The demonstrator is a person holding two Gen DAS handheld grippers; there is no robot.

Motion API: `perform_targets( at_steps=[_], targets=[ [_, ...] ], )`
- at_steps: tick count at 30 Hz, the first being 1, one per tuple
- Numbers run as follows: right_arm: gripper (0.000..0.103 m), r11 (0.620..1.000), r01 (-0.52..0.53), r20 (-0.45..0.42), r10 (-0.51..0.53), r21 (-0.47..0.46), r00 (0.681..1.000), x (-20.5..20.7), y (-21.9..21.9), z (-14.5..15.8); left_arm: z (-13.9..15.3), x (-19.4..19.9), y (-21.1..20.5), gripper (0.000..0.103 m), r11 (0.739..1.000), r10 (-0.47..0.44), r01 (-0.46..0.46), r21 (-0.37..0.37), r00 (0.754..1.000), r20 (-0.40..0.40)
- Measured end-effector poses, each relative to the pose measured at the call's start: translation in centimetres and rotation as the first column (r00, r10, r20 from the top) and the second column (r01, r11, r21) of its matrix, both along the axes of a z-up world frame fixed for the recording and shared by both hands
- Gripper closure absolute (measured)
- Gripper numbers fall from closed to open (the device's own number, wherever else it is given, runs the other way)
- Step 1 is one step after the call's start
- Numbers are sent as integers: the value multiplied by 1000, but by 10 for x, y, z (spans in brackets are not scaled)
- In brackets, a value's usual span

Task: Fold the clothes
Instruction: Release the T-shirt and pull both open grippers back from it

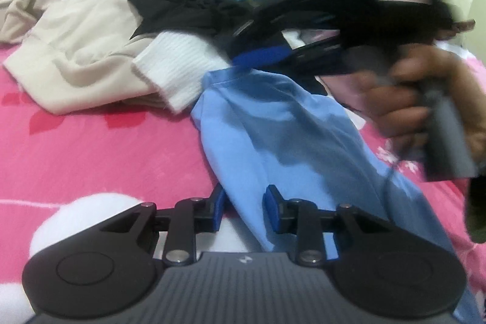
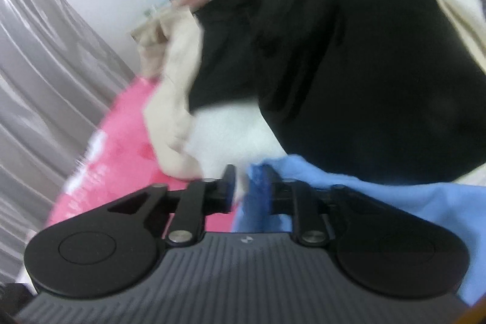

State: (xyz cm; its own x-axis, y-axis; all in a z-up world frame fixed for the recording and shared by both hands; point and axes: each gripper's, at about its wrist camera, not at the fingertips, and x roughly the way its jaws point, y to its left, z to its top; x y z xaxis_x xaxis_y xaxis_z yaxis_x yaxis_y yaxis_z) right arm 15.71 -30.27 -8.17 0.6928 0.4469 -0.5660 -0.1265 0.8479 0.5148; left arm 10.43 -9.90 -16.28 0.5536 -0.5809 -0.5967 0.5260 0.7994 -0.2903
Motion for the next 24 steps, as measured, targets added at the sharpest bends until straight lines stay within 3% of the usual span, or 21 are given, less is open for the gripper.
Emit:
perform_targets(
  at_steps=[2, 5, 9, 13, 17, 20, 24],
  targets=[
    [59, 999, 30, 82, -32, 27, 996, -19, -18, 20, 1, 5, 2, 73, 1000, 17, -17, -5, 1000, -12],
    [59, 994, 99, 140, -103, 35, 985, -50, -55, 50, 1, 11, 8, 73, 999, 46, -47, -21, 998, -41],
    [59, 977, 179, 31, -176, -121, 984, -73, -95, 65, 2, 21, 15, 73, 994, 98, -101, -33, 992, -82],
    [59, 974, 175, -155, -196, -144, 968, -67, -121, 33, 3, 34, 25, 73, 983, 173, -180, -46, 976, -131],
    [61, 985, 134, -206, -154, -108, 966, -49, -122, -5, 0, 46, 36, 75, 968, 232, -244, -49, 957, -175],
    [61, 950, 204, -211, -255, -236, 943, -39, -124, -26, 2, 52, 44, 75, 960, 261, -275, -50, 947, -188],
    [60, 891, 427, -158, -449, -156, 879, -52, -150, -19, 9, 59, 52, 70, 953, 289, -300, -45, 943, -166]
  ],
)
